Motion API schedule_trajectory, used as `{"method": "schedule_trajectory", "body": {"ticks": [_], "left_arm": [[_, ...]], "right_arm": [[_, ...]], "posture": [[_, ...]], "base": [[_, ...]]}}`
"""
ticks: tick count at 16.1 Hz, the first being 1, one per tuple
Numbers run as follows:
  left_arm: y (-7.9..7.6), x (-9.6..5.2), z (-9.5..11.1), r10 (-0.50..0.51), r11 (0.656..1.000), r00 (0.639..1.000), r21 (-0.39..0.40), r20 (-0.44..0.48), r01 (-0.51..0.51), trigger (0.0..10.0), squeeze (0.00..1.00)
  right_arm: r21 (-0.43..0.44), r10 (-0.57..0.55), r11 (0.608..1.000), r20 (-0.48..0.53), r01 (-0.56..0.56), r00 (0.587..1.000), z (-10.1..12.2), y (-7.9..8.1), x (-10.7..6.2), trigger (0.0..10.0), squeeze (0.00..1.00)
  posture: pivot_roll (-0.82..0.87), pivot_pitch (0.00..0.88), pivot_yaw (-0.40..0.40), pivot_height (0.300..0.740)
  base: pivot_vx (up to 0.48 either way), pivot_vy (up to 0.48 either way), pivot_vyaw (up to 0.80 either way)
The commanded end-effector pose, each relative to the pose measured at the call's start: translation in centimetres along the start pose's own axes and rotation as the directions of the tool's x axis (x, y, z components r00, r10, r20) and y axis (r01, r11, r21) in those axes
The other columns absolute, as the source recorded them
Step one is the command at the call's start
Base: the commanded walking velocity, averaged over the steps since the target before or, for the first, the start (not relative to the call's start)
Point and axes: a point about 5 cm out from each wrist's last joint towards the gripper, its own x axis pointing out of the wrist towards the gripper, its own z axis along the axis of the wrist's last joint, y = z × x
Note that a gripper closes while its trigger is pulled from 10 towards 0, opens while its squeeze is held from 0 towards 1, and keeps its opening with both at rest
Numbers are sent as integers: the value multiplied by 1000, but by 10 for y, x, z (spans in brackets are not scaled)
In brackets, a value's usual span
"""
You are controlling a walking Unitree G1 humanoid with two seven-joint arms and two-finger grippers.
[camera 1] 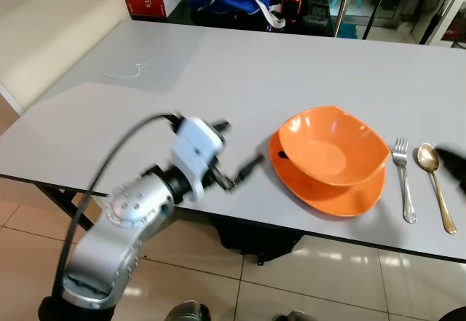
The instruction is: Setting the table
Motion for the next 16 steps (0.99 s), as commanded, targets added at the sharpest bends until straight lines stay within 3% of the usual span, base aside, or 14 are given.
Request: {"method": "schedule_trajectory", "body": {"ticks": [1,3,4,5,6,7,9,12,13,16], "left_arm": [[11,0,-4,124,992,992,28,-27,-123,10000,0],[10,2,-6,138,990,990,46,-40,-136,10000,0],[8,4,-8,143,988,989,62,-45,-140,10000,0],[11,6,-6,206,978,978,50,-30,-204,10000,0],[14,6,-5,253,966,967,52,-23,-252,10000,0],[15,7,-4,280,959,960,57,-22,-278,10000,0],[18,6,-4,312,949,950,59,-22,-310,10000,0],[27,9,-6,384,923,923,5,-41,-384,10000,0],[26,10,-8,374,927,926,3,-48,-374,10000,1000],[26,9,-7,374,927,926,5,-49,-375,10000,1000]], "right_arm": [[-325,89,945,132,-42,987,0,49,-2,10000,0],[-412,116,910,165,-38,980,-15,68,5,10000,0],[-453,150,890,183,-52,972,-33,87,13,10000,0],[-480,194,874,187,-83,963,-53,109,22,10000,0],[-447,255,881,171,-155,952,-67,122,24,10000,0],[-499,338,840,173,-214,925,-81,132,26,10000,0],[-518,352,826,163,-224,922,-91,133,31,10000,0],[-552,315,817,183,-167,931,-102,121,42,10000,0],[-540,305,828,210,-150,929,-105,115,47,10000,1000],[-553,332,818,223,-162,917,-110,115,52,10000,1000]], "posture": [[-34,45,26,740],[-23,40,25,740],[-23,40,25,740],[-9,31,16,740],[2,30,8,740],[16,29,-1,740],[27,27,-5,740],[58,19,-14,740],[62,18,-18,740],[67,11,-22,740]], "base": [[0,480,0],[0,480,0],[0,480,0],[0,480,0],[0,480,0],[0,480,0],[0,480,0],[0,480,0],[0,480,0],[0,480,0]]}}
